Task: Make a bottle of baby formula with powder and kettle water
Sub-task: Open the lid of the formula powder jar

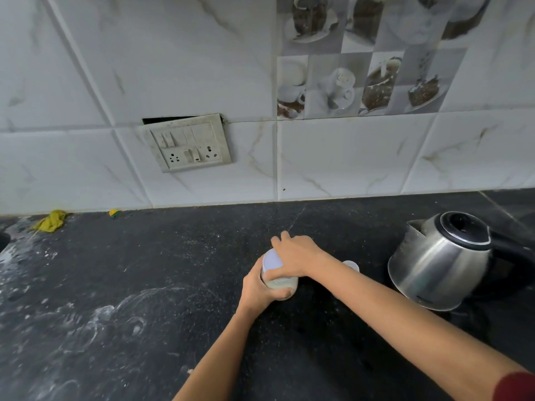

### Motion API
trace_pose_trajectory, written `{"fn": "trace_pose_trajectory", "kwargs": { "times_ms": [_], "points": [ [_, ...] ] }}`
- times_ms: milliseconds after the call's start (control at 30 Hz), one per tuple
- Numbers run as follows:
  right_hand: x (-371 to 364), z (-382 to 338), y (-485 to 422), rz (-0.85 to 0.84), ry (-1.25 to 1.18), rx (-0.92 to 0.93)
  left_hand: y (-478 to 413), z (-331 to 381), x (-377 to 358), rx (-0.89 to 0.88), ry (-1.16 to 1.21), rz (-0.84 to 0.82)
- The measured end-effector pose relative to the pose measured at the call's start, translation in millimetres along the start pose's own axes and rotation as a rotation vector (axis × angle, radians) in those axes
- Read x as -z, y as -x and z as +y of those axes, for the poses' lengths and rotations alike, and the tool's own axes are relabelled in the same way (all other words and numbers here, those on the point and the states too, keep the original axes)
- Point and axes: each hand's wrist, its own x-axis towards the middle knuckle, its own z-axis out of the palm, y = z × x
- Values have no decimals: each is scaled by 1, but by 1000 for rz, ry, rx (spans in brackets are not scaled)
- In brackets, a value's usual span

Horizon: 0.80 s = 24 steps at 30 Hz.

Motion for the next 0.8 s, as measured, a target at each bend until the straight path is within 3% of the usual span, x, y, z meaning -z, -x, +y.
{"fn": "trace_pose_trajectory", "kwargs": {
  "times_ms": [67,167,267,400,667,800],
  "points": [
    [7,-3,0,-82,24,62,0,-1,-1,14,13,3],
    [18,-2,1,-141,68,303,1,1,-2,42,12,-2],
    [18,-6,-3,-110,-20,211,1,3,-2,26,27,-24],
    [8,-16,-6,-136,53,48,3,4,-2,30,89,-19],
    [23,12,-6,-262,-103,406,4,4,-2,27,57,-9],
    [29,27,-15,-214,-299,470,6,5,0,27,51,-6]
  ]
}}
